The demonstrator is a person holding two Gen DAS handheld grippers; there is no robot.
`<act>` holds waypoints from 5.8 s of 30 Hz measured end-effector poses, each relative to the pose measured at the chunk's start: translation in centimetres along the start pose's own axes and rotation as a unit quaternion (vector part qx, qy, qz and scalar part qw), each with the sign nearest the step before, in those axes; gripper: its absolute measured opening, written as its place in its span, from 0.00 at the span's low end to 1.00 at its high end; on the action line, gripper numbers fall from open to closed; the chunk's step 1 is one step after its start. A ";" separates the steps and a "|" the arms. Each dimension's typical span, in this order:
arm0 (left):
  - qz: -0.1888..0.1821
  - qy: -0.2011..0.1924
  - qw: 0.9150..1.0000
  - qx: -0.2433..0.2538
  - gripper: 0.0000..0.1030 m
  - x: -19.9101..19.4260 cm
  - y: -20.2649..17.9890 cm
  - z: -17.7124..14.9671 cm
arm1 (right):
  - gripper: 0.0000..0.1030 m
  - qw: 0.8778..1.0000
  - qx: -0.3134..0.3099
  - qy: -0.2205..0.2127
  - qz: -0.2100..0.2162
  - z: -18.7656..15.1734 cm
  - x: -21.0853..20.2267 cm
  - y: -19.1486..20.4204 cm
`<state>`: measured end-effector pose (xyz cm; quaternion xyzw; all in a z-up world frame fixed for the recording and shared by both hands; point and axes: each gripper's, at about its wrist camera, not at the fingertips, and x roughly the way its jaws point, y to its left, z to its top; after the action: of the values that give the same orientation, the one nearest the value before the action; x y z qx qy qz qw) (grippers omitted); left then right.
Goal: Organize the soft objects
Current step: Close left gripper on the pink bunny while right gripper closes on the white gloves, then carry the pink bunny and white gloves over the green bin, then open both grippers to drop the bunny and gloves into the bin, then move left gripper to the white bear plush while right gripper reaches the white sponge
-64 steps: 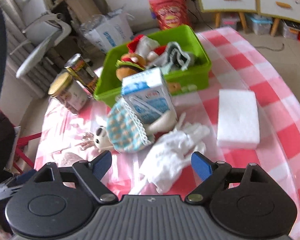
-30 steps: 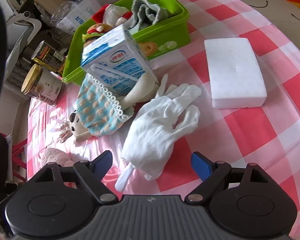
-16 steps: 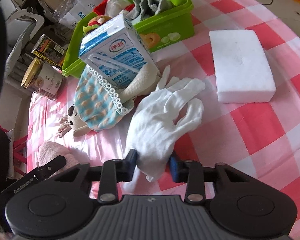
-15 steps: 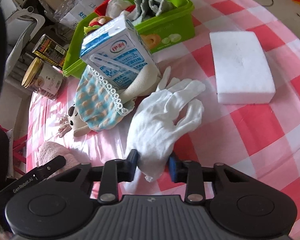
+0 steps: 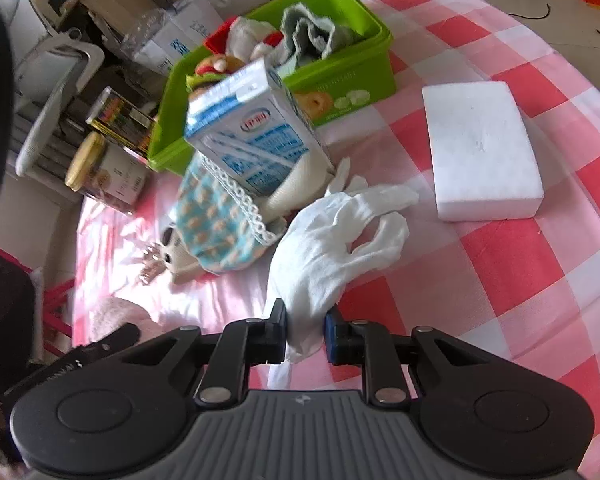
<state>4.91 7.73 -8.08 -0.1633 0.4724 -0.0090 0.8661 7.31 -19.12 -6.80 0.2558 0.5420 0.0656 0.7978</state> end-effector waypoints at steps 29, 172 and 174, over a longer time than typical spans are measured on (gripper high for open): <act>-0.107 -0.087 0.990 0.012 0.57 -4.7 -3.6 2.0 | 0.00 0.990 0.003 -0.107 0.095 3.0 -7.7 0.1; -0.034 -0.079 0.956 0.280 0.95 6.3 -5.1 -0.6 | 0.69 0.976 -0.095 -0.108 -0.161 2.2 -0.6 -4.6; -0.033 -0.081 0.953 0.290 0.94 6.5 -5.6 -0.8 | 0.69 0.976 -0.090 -0.111 -0.164 2.4 -0.7 -4.9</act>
<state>8.66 1.12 -12.18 0.0792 0.3717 -0.1605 0.9109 8.31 -24.37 -7.87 0.0967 0.4765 -0.0464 0.8726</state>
